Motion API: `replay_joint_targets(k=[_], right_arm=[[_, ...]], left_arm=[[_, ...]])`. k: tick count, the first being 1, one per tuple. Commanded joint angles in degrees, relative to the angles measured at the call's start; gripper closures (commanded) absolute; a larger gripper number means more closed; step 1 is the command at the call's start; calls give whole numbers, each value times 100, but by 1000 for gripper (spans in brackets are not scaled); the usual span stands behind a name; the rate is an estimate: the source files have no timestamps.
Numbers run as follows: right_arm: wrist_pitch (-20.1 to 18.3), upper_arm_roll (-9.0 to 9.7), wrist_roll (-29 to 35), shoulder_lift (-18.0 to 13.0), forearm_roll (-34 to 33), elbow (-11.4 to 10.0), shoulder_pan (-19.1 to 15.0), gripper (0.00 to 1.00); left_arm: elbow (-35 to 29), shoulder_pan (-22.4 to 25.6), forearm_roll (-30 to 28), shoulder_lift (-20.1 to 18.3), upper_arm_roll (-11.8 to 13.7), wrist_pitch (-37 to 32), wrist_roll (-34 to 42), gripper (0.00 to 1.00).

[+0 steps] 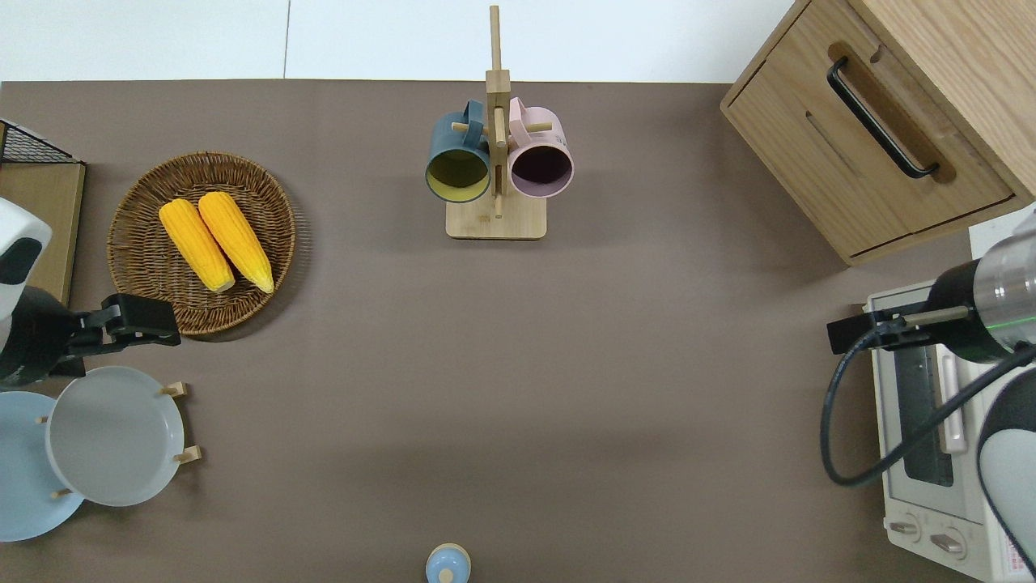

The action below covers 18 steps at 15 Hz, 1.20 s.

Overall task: Slide drawer open with right arm
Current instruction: 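Reach the right gripper up toward the black drawer handle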

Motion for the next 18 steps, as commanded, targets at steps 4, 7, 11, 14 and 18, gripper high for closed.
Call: replay_joint_targets(k=[4, 7, 11, 14, 18], right_arm=[[378, 11, 122, 363, -421, 83, 111, 21], [518, 108, 51, 460, -546, 83, 129, 21], [624, 169, 33, 688, -1210, 92, 312, 21], [615, 600, 77, 812, -1951, 83, 331, 21], [527, 837, 463, 1040, -2785, 83, 480, 19]], left_arm=[[21, -6, -5, -48, 25, -89, 51, 7], [21, -6, -5, -48, 25, -98, 51, 7], [21, -6, -5, -48, 25, -89, 51, 7], [21, -6, -5, -48, 25, -98, 51, 7], [21, -6, -5, -48, 25, -89, 51, 7]])
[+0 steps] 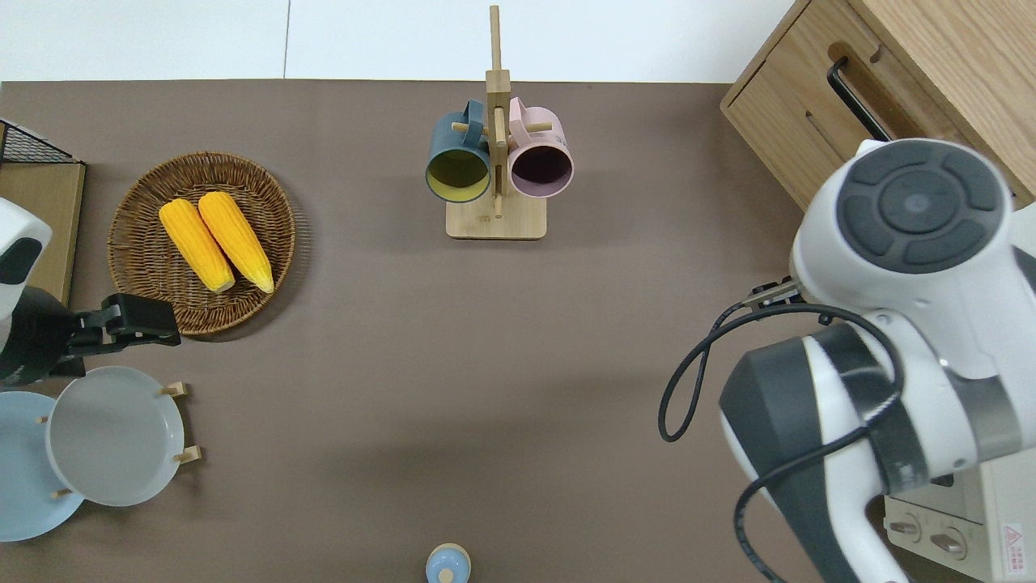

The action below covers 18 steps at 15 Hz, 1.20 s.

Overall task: Slide drawer open with right arm
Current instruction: 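Reach the right gripper up toward the black drawer handle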

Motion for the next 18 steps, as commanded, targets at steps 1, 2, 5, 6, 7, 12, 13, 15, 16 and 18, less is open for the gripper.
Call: replay_joint_targets(k=[1, 2, 5, 6, 7, 12, 13, 15, 16, 18], right_arm=[[-98, 145, 275, 255, -878, 84, 120, 19], [-142, 162, 275, 334, -1254, 75, 181, 19], [-501, 548, 336, 677, -2582, 40, 287, 17], [-572, 575, 424, 739, -2786, 40, 313, 17], [-590, 584, 555, 818, -3057, 14, 357, 19], [-722, 584, 1285, 1327, -4464, -197, 551, 19], [-731, 584, 1442, 1441, -4779, -197, 551, 19], [-670, 576, 1628, 1556, -5150, -198, 533, 19], [-626, 567, 1629, 1574, -5300, -197, 481, 19], [-451, 558, 1655, 1601, -5599, -206, 384, 21]], left_arm=[[21, -7, -5, -48, 25, -98, 51, 7], [21, -7, -5, -48, 25, -98, 51, 7], [21, -7, -5, -48, 25, -98, 51, 7], [21, -7, -5, -48, 25, -98, 51, 7], [21, -7, -5, -48, 25, -89, 51, 7], [21, -7, -5, -48, 25, -89, 51, 7], [21, -7, -5, -48, 25, -89, 51, 7], [21, -7, -5, -48, 25, -98, 51, 7], [21, -7, -5, -48, 25, -89, 51, 7], [21, -7, -5, -48, 25, -89, 51, 7]])
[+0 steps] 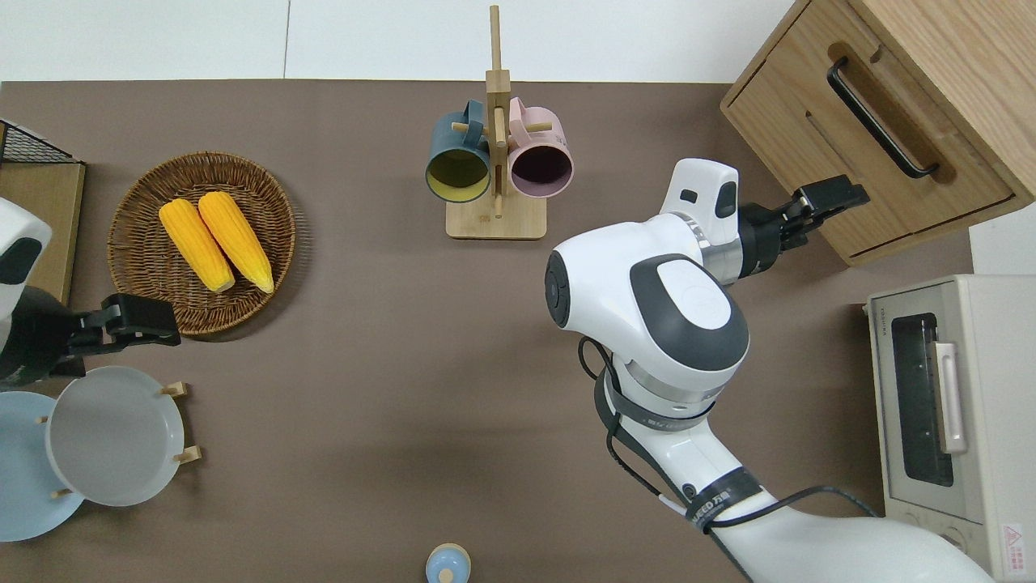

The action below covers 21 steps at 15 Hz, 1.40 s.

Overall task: Slide drawer open with right arm
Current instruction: 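Reach the right gripper up toward the black drawer handle, then close the right gripper on the black drawer handle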

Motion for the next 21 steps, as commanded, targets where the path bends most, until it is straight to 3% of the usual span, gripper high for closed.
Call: replay_joint_targets(k=[1, 5, 21], right_arm=[[322, -8, 207, 37, -576, -16, -197, 19], [797, -52, 445, 54, -954, -51, -356, 19], [2414, -957, 771, 309, -1658, -42, -391, 69]], left_arm=[[21, -6, -5, -48, 25, -98, 51, 7], [21, -6, -5, -48, 25, -98, 51, 7], [21, -6, -5, -48, 25, -89, 51, 7]])
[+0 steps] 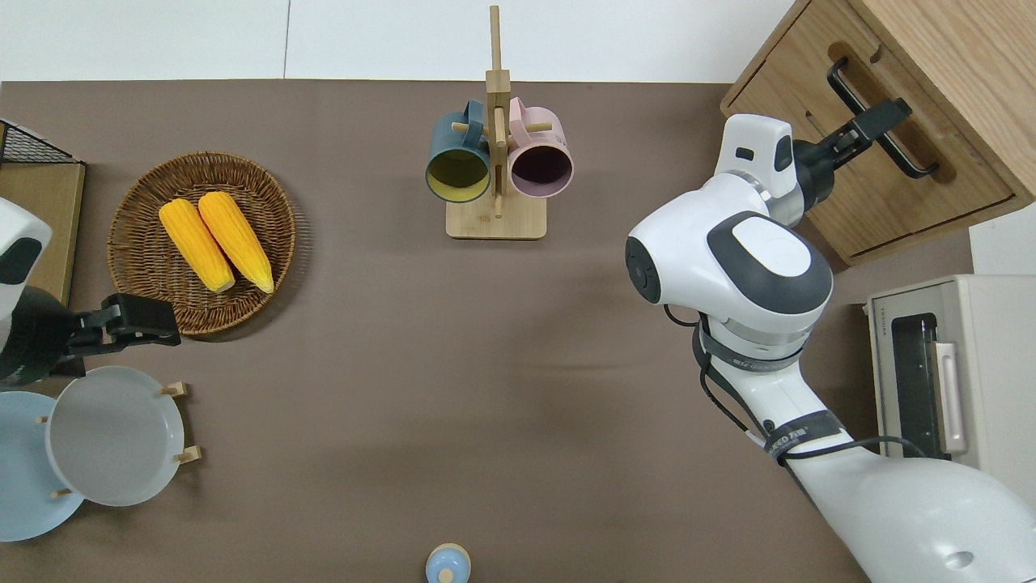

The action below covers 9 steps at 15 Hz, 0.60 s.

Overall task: Slide drawer open with right arm
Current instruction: 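Close the right gripper on the black drawer handle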

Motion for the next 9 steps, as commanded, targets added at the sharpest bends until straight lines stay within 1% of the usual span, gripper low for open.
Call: replay_joint_targets(k=[1, 2, 4, 5, 8, 9], right_arm=[[329, -142, 163, 35, -330, -41, -55, 76], [364, -151, 163, 35, -330, -41, -55, 119], [434, -169, 172, 43, -383, -33, -63, 240], [461, -186, 180, 43, -418, -33, -63, 318], [461, -213, 303, 52, -410, -33, -63, 661], [453, -213, 312, 52, -392, -33, -55, 805]], left_arm=[[21, -6, -5, -48, 25, -89, 51, 7], [21, -6, -5, -48, 25, -89, 51, 7], [21, -6, -5, -48, 25, -89, 51, 7], [21, -6, -5, -48, 25, -89, 51, 7], [21, -6, -5, -48, 25, -89, 51, 7], [21, -6, -5, -48, 25, -98, 51, 7]])
